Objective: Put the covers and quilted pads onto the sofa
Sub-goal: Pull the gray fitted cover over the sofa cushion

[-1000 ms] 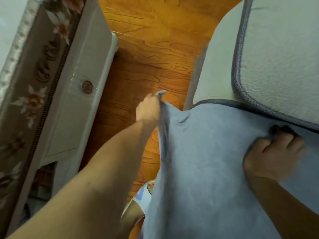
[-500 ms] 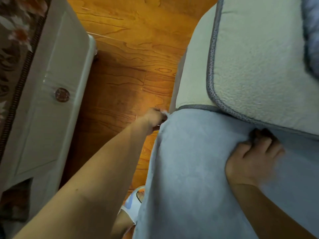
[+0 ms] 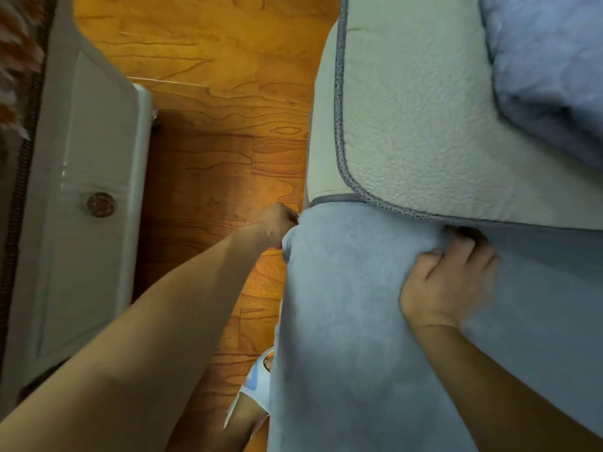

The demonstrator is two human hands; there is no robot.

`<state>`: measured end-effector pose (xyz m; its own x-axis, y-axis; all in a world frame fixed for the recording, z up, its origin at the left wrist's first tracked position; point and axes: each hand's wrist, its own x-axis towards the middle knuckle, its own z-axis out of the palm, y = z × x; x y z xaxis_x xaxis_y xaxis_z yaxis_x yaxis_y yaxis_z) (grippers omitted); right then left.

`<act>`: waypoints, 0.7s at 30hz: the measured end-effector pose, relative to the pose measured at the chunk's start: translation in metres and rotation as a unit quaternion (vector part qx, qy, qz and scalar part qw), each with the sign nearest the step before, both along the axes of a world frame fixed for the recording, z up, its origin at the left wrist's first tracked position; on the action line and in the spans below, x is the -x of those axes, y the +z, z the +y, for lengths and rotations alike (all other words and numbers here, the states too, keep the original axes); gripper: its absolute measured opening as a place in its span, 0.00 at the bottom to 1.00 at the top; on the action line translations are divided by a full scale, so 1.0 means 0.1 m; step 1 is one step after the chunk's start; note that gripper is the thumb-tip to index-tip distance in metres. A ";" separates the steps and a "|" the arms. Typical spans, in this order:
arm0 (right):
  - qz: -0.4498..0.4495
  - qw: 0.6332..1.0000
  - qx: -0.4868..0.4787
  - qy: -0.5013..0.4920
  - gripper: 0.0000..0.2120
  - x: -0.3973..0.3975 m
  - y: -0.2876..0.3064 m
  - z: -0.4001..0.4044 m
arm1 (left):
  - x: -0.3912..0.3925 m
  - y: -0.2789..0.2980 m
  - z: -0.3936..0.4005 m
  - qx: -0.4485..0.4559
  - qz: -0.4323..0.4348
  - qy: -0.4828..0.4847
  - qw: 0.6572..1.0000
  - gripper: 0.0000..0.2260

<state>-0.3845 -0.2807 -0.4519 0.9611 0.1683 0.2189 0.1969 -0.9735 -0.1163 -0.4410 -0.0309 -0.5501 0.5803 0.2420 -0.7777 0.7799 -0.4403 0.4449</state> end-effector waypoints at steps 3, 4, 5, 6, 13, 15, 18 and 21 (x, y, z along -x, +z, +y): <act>0.001 1.000 -0.006 0.008 0.16 0.00 -0.01 -0.01 | -0.21 0.02 0.07 -0.060 -0.019 0.231 0.971 0.07; -0.002 1.000 -0.012 0.011 0.16 0.00 -0.02 -0.01 | -0.27 0.00 0.09 -0.055 -0.016 0.282 0.958 0.07; -0.006 1.000 -0.016 0.014 0.15 0.00 -0.04 -0.01 | -0.32 0.02 0.07 -0.015 -0.012 0.303 0.953 0.08; -0.010 1.000 -0.019 0.016 0.15 -0.01 -0.06 -0.03 | -0.33 0.01 0.02 0.045 -0.001 0.309 0.950 0.07; 0.020 0.998 -0.054 0.003 0.16 -0.02 -0.03 -0.03 | 0.24 0.69 -0.30 0.220 -0.048 0.437 0.871 0.13; 0.056 0.996 -0.067 -0.005 0.16 -0.02 0.03 -0.03 | 0.52 1.08 -0.50 0.106 -0.103 0.392 0.908 0.22; 0.127 0.989 -0.079 0.004 0.20 -0.07 0.17 -0.10 | 0.86 1.53 -1.00 -0.022 -0.181 0.175 0.967 0.25; 0.253 0.962 -0.042 0.094 0.24 -0.16 0.42 -0.31 | 1.01 1.62 -1.45 -0.154 -0.160 -0.175 0.959 0.30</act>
<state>-0.3690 -0.3113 -0.4100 0.9026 0.3520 -0.2479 0.2668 -0.9092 -0.3195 -0.5425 -0.1761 -0.3885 0.8648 0.1785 -0.4692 0.4057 -0.7991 0.4436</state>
